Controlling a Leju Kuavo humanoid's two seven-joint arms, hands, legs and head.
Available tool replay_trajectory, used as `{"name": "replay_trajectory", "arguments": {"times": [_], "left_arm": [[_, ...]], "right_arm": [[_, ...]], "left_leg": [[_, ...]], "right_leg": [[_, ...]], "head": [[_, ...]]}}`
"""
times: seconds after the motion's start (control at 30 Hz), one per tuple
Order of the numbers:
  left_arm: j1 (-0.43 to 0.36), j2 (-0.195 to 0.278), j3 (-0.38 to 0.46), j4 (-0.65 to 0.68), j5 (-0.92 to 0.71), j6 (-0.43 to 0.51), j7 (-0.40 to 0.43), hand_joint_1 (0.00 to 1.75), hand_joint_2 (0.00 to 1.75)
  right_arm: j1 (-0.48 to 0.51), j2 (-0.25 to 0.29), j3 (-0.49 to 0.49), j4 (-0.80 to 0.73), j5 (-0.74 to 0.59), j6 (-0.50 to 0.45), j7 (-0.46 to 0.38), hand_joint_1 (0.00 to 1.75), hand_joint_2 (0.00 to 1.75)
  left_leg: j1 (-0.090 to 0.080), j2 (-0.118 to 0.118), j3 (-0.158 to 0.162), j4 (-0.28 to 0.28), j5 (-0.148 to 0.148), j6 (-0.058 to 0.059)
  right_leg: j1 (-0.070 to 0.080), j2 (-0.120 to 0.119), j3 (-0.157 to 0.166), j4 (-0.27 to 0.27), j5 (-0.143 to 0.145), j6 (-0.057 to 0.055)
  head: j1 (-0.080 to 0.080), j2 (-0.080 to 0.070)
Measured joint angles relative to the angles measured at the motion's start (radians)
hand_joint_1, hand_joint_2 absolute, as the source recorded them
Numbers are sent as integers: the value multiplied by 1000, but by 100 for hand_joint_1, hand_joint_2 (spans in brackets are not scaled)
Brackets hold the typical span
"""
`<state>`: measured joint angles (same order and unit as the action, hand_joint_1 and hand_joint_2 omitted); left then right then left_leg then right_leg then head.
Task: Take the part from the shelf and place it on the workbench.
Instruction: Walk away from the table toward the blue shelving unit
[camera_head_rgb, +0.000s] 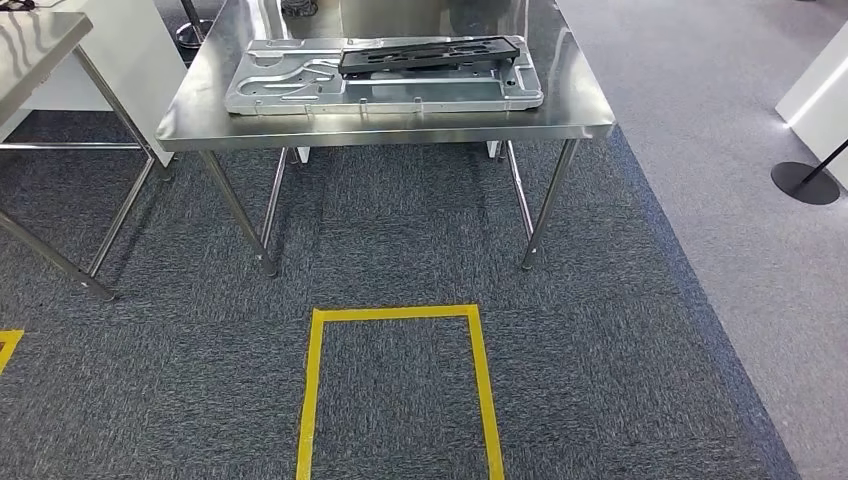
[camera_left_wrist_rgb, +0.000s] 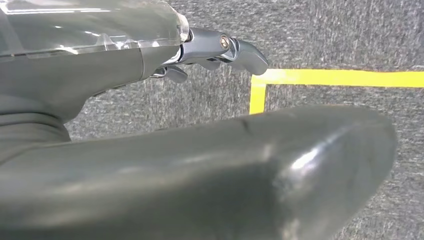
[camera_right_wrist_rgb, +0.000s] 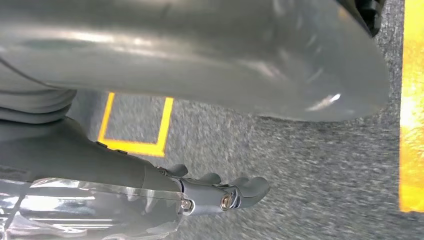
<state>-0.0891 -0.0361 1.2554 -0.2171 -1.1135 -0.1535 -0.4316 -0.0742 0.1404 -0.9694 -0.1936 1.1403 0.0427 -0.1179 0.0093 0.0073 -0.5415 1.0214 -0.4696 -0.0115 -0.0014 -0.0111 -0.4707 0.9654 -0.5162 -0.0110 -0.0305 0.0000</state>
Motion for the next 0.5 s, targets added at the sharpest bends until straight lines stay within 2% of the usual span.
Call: {"name": "replay_trajectory", "arguments": {"times": [0.03, 0.1, 0.17, 0.2, 0.27, 0.3, 0.33, 0.37, 0.4, 0.43, 0.47, 0.5], "left_arm": [[0, 1, 0, 0, -1, -2, -1, 0, 0], [0, 1, 0, 0, -2, -3, 3, 0, 0], [-1, 1, 0, 0, -1, -1, 12, 0, 0], [-1, 1, 0, 0, 0, 0, 14, 0, 0], [-2, -1, 0, 0, 3, 1, 17, 0, 0], [-2, -2, 0, 0, 3, 1, 17, 0, 0], [-2, -4, 0, 0, 4, 2, 17, 0, 44], [-2, -5, 0, 0, 5, 2, 18, 0, 87], [-2, -7, 0, 0, 7, 2, 18, 0, 131], [-2, -9, 1, 0, 11, 3, 18, 0, 175], [-3, -11, 1, 0, 16, 5, 18, 0, 175], [-3, -12, 1, 0, 21, 7, 18, 0, 175]], "right_arm": [[-1, 1, -6, 0, -4, -7, 16, 0, 175], [-5, 1, -17, 0, -10, -22, 49, 0, 175], [-7, 0, -29, 0, -16, -29, 65, 0, 175], [-7, -1, -35, 0, -19, -30, 69, 0, 175], [-6, -4, -47, 0, -26, -28, 72, 0, 175], [-5, -6, -52, 0, -30, -28, 73, 0, 175], [-3, -8, -57, 0, -32, -27, 73, 0, 175], [-2, -10, -61, 0, -34, -27, 74, 0, 175], [-1, -13, -65, 0, -34, -28, 72, 0, 175], [-1, -16, -67, 0, -34, -30, 69, 0, 131], [-1, -18, -69, 0, -34, -32, 65, 0, 87], [-2, -19, -70, 0, -34, -33, 60, 0, 44]], "left_leg": [[-3, -1, 10, -20, -5, 6], [-3, 0, 10, -28, -4, 18], [2, 1, 10, -37, 0, 31], [4, 1, 9, -41, 3, 37], [3, 3, 4, -41, 6, 45], [2, 4, 1, -41, 6, 47], [2, 4, 0, -39, 7, 49], [3, 3, -1, -37, 7, 49], [4, 2, -2, -33, 5, 48], [4, 1, -3, -27, 3, 45], [2, 0, -5, -19, -1, 41], [0, 0, -8, -13, -5, 37]], "right_leg": [[0, 0, -3, 2, 0, 6], [2, 0, -5, 3, 0, 17], [1, 3, -18, 32, -22, 28], [-1, 4, -39, 77, -49, 33], [-6, 7, -110, 215, -113, 40], [-9, 7, -141, 274, -131, 45], [-13, 7, -157, 301, -129, 50], [-19, 7, -152, 287, -107, 57], [-25, 6, -129, 234, -69, 63], [-32, 6, -95, 159, -30, 69], [-35, 8, -65, 92, -4, 75], [-37, 10, -45, 46, 10, 73]], "head": [[0, 0], [0, 0], [0, 0], [0, 0], [0, 0], [0, 0], [0, 0], [0, 0], [0, 0], [0, 0], [0, 0], [0, 0]]}}
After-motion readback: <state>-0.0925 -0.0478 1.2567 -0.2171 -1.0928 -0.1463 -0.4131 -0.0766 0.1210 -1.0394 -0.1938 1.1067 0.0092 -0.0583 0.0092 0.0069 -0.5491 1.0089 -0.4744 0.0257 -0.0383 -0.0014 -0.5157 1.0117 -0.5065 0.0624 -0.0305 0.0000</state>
